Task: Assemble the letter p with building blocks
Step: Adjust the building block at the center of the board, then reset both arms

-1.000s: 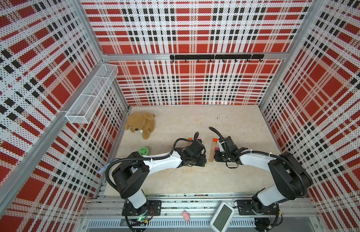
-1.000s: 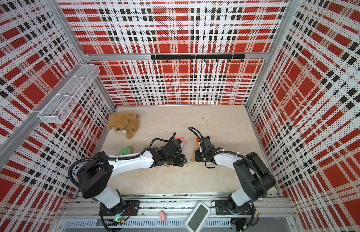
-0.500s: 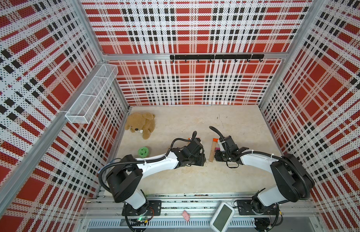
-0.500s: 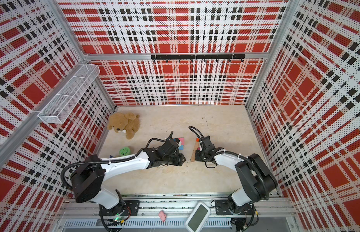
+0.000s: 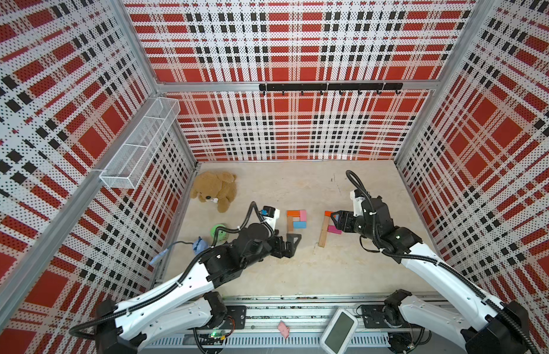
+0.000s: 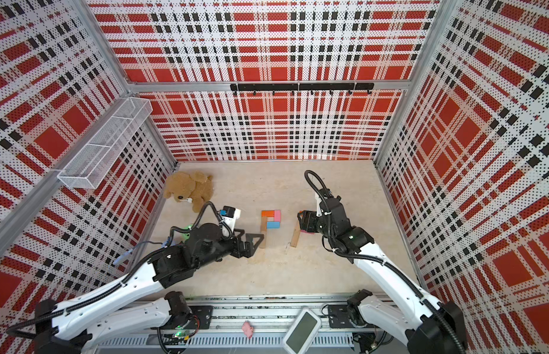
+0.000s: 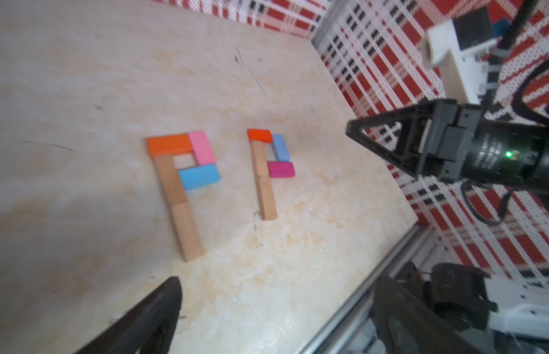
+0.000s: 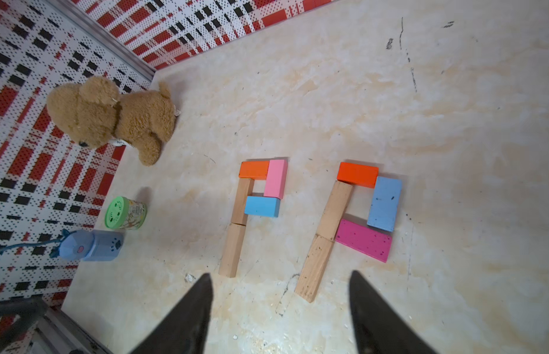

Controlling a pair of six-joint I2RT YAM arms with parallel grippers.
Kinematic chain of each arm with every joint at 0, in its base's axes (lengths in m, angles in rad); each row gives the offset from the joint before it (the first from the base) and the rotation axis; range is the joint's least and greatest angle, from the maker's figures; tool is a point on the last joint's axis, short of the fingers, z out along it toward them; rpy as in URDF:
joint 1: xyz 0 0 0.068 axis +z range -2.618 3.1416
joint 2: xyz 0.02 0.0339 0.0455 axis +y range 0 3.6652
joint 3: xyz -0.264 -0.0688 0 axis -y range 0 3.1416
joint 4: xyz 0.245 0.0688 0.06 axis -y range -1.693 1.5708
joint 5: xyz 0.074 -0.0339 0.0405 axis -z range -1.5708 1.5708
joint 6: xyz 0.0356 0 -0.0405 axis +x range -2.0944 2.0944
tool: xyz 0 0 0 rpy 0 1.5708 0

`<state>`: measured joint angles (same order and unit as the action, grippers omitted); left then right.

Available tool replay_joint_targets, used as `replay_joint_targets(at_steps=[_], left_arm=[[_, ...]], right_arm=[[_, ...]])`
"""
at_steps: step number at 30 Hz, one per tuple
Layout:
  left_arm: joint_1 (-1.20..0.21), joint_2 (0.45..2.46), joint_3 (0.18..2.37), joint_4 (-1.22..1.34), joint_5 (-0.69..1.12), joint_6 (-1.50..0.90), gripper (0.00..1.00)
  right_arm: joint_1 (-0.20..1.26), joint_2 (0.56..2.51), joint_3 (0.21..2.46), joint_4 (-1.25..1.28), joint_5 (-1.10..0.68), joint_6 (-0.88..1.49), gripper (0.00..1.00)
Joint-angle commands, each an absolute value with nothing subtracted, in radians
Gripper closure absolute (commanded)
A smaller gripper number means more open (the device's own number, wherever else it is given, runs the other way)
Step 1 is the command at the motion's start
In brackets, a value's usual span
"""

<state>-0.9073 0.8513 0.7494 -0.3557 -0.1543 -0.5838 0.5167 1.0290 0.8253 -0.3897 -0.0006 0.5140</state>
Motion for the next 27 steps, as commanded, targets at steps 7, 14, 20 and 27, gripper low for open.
replay_joint_targets(at_steps=[7,14,20,27], left_arm=[[-0.674,0.676,0.659,-0.430,-0.619,-0.463,0.01],[-0.508,0.535,0.449,-0.205,-0.713,-0.320,0.01],[-0.448,0.560,0.294,0.106,-0.782,-0.183,0.01],[-0.323,0.860,0.304,0.357,-0.734,-0.143,0.01]], right_arm=[[0.504,0.984,0.897,-0.426,0.257,0.452,0.00],[0.416,0.882,0.775,-0.363,0.306,0.460,0.00],[0.413,0.854,0.614,-0.171,0.578,0.333,0.00],[0.325,0.848,0.401,0.286,0.532,0.100,0.00]])
